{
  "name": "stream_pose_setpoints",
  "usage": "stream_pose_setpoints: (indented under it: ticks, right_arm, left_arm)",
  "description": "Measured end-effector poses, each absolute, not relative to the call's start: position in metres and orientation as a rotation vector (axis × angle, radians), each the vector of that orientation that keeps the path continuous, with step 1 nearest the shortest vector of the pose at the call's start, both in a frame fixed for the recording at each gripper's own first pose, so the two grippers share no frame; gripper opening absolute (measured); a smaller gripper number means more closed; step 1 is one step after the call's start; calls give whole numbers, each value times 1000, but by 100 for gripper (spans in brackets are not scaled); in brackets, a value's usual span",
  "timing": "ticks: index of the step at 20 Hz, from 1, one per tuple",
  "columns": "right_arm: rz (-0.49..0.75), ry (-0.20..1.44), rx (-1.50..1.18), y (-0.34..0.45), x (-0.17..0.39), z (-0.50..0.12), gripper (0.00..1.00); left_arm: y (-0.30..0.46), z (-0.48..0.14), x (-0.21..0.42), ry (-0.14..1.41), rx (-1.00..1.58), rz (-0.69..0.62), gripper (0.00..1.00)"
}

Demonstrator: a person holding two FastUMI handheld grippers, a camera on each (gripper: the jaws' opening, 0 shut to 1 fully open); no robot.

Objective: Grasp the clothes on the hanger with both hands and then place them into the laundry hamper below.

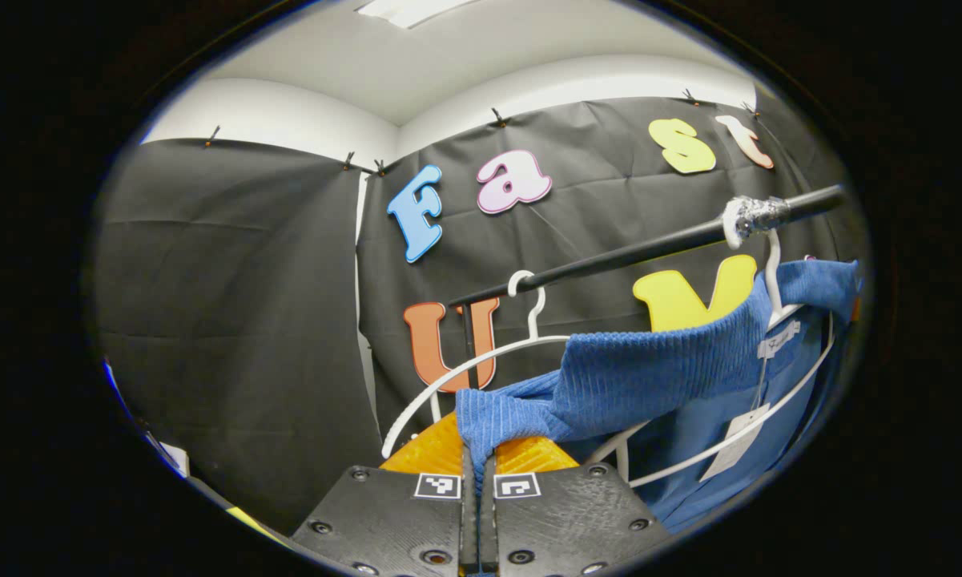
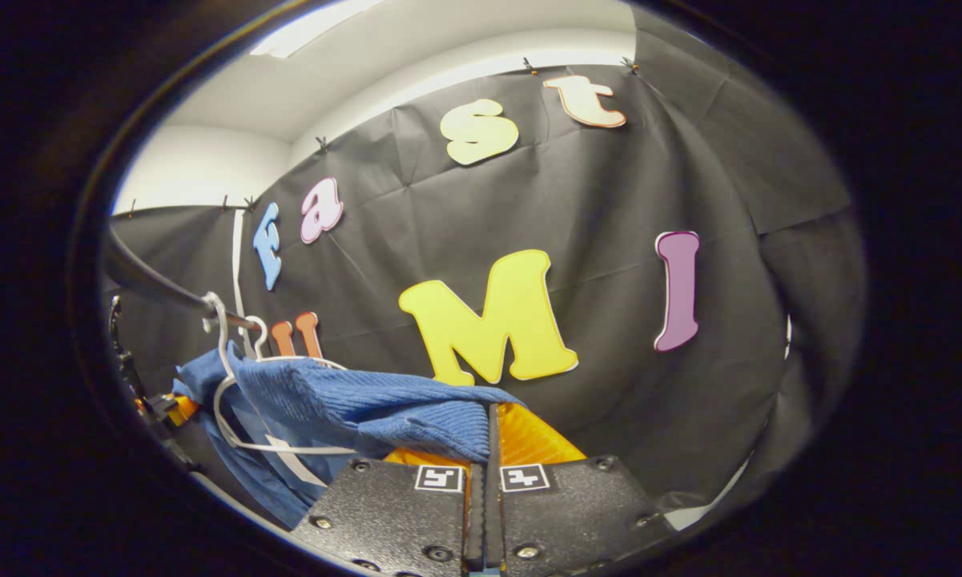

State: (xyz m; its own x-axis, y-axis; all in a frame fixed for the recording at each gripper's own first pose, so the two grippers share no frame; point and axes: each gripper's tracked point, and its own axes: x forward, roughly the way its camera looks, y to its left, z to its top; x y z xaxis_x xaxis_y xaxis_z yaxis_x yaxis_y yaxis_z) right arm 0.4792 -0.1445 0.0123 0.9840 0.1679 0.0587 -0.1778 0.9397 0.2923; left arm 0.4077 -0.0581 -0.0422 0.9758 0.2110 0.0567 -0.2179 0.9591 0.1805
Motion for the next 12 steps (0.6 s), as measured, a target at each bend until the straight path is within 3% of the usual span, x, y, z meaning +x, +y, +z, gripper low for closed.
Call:
stream_pose_setpoints:
  ticks: [9,11,12]
  right_arm:
    - [210,-51,289,-146,477,22,4]
    - [203,-52,252,-151,478,20,4]
    - [212,-51,249,-150,476,21,4]
  left_arm:
    - [-65,-28,412,-65,167,215,0]
    - [-64,-25,414,-70,173,214,5]
    - [-64,-25,415,-69,176,214,0]
